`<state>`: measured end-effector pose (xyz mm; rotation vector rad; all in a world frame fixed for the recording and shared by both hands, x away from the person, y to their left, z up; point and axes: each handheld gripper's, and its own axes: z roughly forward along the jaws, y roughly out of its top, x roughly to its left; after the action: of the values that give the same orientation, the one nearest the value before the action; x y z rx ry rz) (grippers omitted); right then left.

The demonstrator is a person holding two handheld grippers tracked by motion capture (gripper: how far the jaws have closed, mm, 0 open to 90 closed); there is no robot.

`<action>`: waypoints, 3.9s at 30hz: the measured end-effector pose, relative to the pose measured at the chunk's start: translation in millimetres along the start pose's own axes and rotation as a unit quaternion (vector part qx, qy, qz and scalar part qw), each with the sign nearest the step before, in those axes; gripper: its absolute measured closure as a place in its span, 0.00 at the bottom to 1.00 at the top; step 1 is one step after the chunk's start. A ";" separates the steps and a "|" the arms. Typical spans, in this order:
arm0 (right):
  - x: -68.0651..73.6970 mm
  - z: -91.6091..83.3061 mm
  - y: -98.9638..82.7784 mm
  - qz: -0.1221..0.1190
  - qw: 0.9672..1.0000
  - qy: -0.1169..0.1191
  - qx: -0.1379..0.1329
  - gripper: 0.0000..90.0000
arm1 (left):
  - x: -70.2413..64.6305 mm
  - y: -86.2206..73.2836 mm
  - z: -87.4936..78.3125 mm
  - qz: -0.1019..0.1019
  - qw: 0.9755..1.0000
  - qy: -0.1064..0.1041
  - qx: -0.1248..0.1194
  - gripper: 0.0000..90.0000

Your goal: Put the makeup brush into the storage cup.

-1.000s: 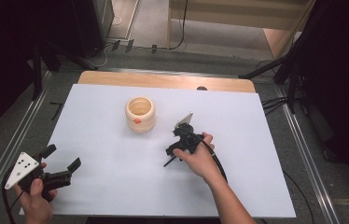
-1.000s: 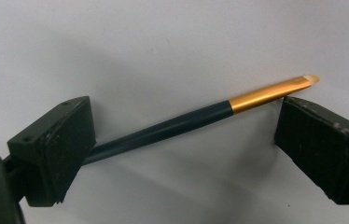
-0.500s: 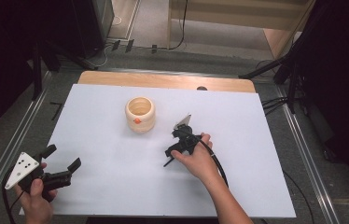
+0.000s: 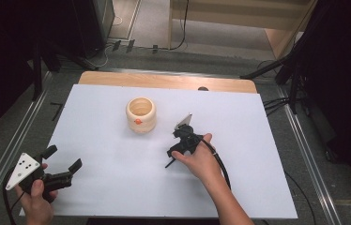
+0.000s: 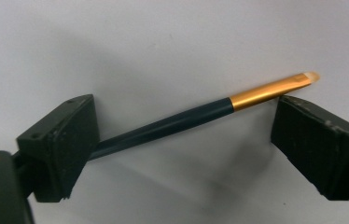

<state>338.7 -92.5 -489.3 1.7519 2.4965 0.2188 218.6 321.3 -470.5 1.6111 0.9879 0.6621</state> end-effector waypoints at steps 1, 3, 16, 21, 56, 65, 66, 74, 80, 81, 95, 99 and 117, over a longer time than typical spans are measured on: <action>-0.8 -0.5 0.2 -0.002 1.000 -0.002 0.000 0.12 | 0.0 0.0 0.0 0.000 1.000 0.000 0.000 0.00; -1.7 -2.0 0.2 -0.001 1.000 -0.001 0.002 0.17 | -0.2 -0.1 0.1 -0.001 1.000 0.000 0.000 0.00; -8.8 -10.7 2.8 0.019 1.000 -0.001 0.017 0.56 | 0.5 -0.4 0.6 -0.002 1.000 -0.001 0.001 0.00; -13.0 -11.8 4.8 0.026 0.999 0.002 0.026 0.68 | -0.2 -0.5 1.1 0.000 1.000 -0.002 0.001 0.00; -25.4 -11.6 13.8 0.044 0.997 0.013 0.057 0.94 | -0.6 -0.4 1.3 0.002 1.000 -0.001 0.002 0.00; -24.4 -14.5 8.9 0.040 0.998 0.031 0.033 0.94 | -0.1 -0.3 0.7 0.000 1.000 0.000 0.000 0.00; -24.0 -14.5 8.5 0.040 0.998 0.032 0.029 0.94 | -0.3 -0.3 0.6 0.000 1.000 -0.001 0.000 0.00; -22.5 -20.3 4.7 0.033 0.999 0.021 -0.022 0.94 | -0.4 -0.3 0.8 0.000 1.000 -0.001 0.000 0.00; -22.7 -26.2 1.8 0.029 0.997 0.009 -0.075 0.94 | -0.4 -0.3 0.8 0.000 1.000 -0.001 0.000 0.00; -22.2 -27.5 1.3 0.027 0.996 0.006 -0.083 0.94 | -0.4 -0.3 0.8 0.000 1.000 -0.001 0.000 0.00; -19.8 -35.9 -4.1 0.029 0.985 0.020 -0.172 0.94 | -0.1 -0.3 0.8 0.001 1.000 -0.001 0.001 0.00; -17.9 -39.4 -6.1 0.030 0.979 0.024 -0.199 0.94 | 0.6 -0.3 0.6 0.001 1.000 -0.001 0.000 0.00; -19.6 -55.5 -11.8 0.038 0.942 0.072 -0.325 0.94 | 1.6 -0.4 0.3 0.000 1.000 0.000 -0.001 0.00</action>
<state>326.1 -118.7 -436.8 1.5719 2.0708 1.0690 219.5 322.6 -471.1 1.6096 0.9883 0.6624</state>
